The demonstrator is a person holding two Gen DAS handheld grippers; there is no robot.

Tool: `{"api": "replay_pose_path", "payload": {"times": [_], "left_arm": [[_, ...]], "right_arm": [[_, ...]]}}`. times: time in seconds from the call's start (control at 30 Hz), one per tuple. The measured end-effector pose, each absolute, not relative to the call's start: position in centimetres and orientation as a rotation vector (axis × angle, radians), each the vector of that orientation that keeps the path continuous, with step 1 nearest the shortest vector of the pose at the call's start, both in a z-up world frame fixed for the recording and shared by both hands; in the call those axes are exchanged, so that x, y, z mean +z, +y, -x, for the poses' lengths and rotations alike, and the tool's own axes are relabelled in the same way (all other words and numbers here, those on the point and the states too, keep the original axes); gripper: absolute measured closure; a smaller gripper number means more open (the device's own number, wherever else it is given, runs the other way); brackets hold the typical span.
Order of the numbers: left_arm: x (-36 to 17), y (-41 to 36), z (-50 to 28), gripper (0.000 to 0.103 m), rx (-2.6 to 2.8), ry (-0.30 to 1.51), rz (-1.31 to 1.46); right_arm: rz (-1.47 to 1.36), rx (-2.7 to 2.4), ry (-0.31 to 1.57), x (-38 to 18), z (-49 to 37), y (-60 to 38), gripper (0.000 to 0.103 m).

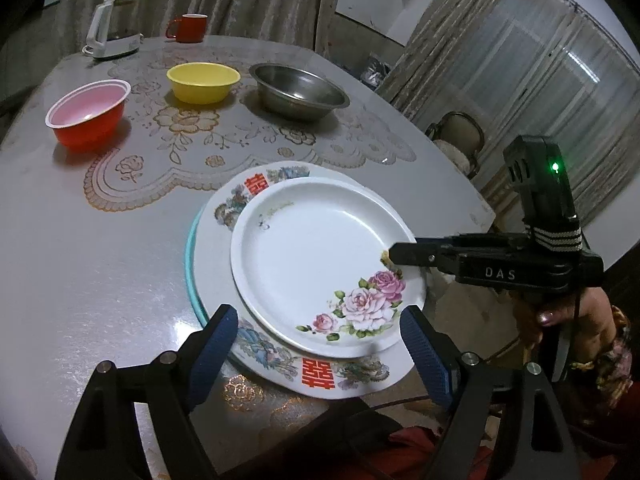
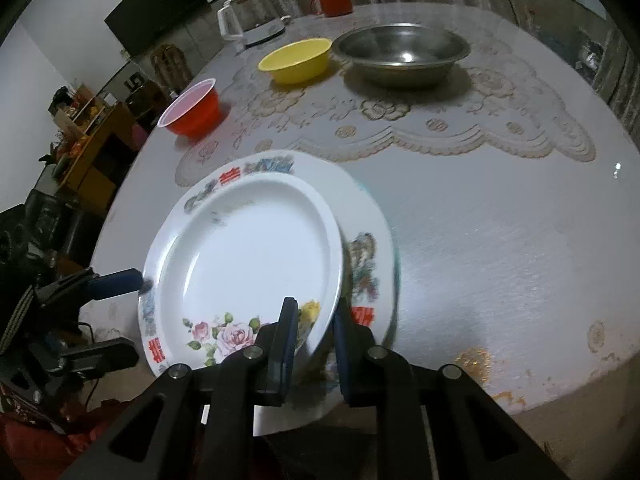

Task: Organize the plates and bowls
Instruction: 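Lower the rose plate onto the large white plate and open the right tool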

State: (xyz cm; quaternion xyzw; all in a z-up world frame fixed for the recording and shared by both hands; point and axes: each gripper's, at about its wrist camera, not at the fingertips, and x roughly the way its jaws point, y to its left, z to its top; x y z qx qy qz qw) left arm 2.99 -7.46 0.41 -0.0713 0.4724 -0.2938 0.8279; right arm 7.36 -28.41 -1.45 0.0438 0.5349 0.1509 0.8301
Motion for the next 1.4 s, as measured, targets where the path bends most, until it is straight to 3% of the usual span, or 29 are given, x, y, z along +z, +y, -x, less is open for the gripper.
{"api": "replay_pose_path", "payload": {"times": [0.4, 0.63, 1.4], "left_arm": [[0.1, -7.5, -3.5, 0.019, -0.587, 0.993, 0.136], [0.4, -6.7, -3.6, 0.016, -0.538, 0.965, 0.136], [0.5, -5.7, -5.4, 0.005, -0.372, 0.965, 0.1]], "right_arm": [[-0.072, 0.332, 1.14, -1.5, -6.2, -28.2, 0.084], [-0.073, 0.302, 1.121, -0.8, -5.7, -28.5, 0.075], [-0.177, 0.292, 1.054, 0.0, -5.2, -29.9, 0.075]]}}
